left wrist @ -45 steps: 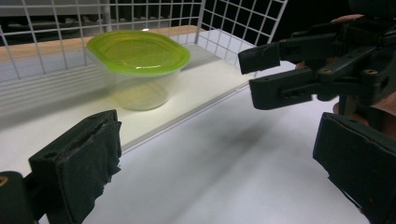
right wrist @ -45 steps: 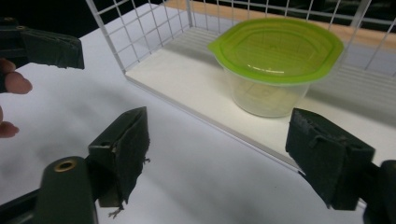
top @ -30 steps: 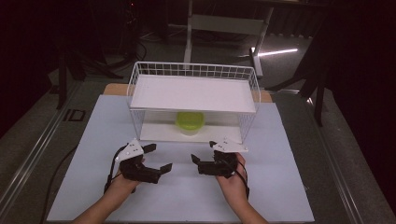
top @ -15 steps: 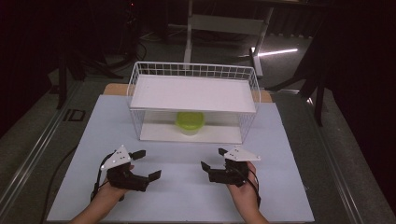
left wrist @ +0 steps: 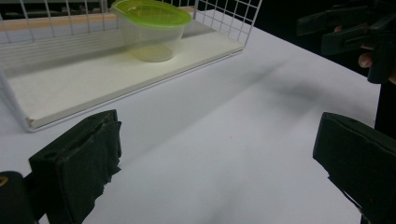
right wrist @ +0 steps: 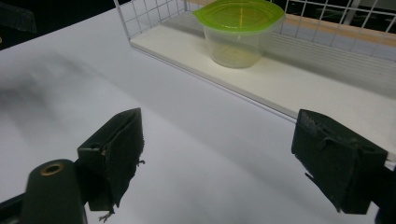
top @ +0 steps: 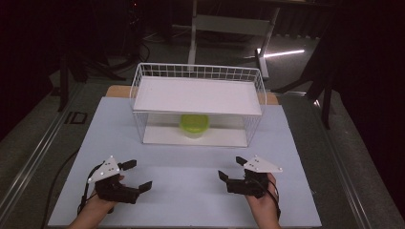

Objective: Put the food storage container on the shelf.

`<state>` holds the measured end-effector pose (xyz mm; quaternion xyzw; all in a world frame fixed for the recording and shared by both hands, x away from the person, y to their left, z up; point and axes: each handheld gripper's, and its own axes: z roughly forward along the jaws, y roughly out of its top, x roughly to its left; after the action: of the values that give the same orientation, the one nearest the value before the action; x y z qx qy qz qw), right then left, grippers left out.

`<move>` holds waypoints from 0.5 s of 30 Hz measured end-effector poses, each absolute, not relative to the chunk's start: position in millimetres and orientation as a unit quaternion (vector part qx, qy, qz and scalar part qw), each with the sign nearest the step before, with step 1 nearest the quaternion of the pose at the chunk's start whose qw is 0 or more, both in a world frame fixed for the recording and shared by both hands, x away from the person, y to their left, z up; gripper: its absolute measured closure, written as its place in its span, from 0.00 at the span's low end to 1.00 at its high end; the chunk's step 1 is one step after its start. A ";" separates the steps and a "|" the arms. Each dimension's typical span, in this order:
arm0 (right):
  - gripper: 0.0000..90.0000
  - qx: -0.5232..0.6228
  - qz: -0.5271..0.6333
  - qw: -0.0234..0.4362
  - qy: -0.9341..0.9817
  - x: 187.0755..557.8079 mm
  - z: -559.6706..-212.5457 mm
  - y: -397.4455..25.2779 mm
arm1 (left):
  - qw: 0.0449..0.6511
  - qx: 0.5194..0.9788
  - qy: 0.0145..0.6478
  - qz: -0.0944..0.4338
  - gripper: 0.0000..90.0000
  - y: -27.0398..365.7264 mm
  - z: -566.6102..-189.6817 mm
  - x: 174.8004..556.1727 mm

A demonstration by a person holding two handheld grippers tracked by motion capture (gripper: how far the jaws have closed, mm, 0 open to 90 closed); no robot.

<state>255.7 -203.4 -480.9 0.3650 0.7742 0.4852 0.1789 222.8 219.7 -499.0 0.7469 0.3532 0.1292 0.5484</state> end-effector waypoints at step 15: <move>0.18 0.360 0.482 0.181 0.777 244.8 -484.3 -219.7 | 0.556 0.731 0.373 0.128 0.02 230.1 -509.7 209.6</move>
<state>244.8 -219.7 -484.3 0.3604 0.7774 0.4825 0.1815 209.6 230.1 -509.7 0.7313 0.3731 0.1282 0.5564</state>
